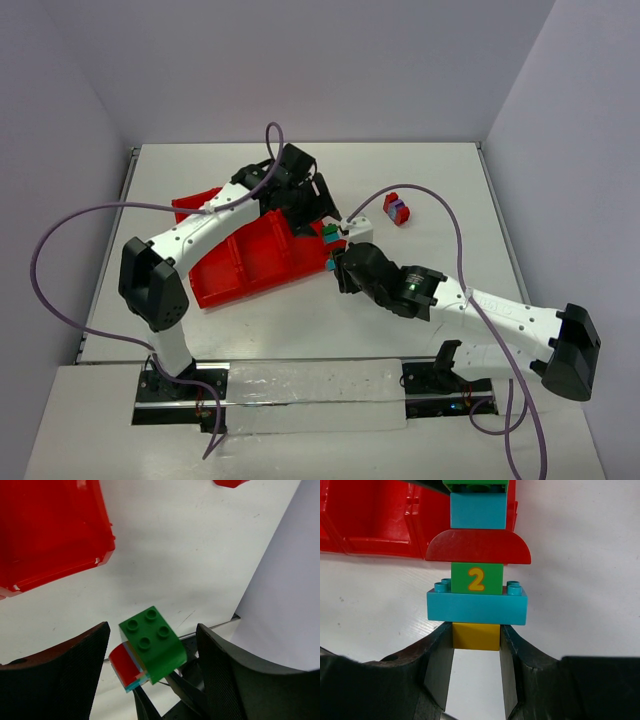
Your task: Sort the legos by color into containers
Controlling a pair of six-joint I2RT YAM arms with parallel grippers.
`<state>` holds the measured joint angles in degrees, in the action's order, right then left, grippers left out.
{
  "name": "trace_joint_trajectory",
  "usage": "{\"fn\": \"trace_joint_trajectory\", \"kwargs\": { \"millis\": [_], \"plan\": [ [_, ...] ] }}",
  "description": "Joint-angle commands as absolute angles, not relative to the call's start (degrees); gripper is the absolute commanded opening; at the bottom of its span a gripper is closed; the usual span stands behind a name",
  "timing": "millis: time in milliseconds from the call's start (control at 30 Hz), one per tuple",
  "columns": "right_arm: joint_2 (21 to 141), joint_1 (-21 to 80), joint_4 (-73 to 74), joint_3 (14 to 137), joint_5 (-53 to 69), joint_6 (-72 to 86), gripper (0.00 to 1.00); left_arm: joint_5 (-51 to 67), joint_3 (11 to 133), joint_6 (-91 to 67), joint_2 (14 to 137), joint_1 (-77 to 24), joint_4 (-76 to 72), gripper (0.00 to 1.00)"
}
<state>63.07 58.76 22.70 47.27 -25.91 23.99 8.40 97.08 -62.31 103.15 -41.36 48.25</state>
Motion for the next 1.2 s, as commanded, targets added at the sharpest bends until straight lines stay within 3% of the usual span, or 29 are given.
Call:
{"fn": "trace_joint_trajectory", "kwargs": {
  "millis": [0,200,367,533,867,1167],
  "plan": [
    [63.10,59.42,20.03,47.29,-29.08,22.50,0.05,10.89,101.51,-59.95,104.85,-41.57,50.62,0.75],
    [63.53,59.50,21.58,47.02,-34.06,22.74,0.05,10.02,99.75,-58.13,104.24,-41.84,51.37,0.73],
    [66.45,59.61,25.20,48.23,-44.42,23.08,0.05,5.92,101.71,-57.19,104.60,-41.80,55.61,0.81],
    [69.97,59.85,26.28,49.39,-49.38,22.41,0.05,5.82,105.82,-55.79,107.05,-41.84,58.20,0.82],
    [69.70,59.85,23.72,47.28,-47.24,23.57,0.05,6.77,104.76,-55.90,108.57,-41.84,56.26,0.82],
    [66.46,57.40,22.07,42.98,-37.55,29.96,0.06,3.54,104.31,-55.55,109.52,-41.84,56.85,0.84]
  ]
}}
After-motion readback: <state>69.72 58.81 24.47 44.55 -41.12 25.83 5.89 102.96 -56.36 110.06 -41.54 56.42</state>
